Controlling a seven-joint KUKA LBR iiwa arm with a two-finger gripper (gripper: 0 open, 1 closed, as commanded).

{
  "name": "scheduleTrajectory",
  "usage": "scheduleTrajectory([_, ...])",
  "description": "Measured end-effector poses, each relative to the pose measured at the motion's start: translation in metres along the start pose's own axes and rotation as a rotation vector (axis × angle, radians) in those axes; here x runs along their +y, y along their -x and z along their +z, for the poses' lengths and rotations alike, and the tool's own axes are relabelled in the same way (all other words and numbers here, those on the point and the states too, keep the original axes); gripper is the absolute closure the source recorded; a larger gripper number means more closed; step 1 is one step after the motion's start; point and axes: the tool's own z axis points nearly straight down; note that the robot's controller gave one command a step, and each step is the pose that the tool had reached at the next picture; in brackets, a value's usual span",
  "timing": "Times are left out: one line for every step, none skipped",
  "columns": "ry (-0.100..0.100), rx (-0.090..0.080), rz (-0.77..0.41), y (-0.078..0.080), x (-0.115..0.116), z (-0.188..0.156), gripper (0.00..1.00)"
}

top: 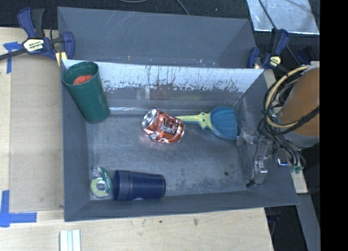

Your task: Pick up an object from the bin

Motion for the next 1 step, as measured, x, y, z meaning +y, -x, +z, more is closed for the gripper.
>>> scheduleTrajectory([-0.002, -0.008, -0.004, 0.0020, 0.0005, -0.0045, 0.00])
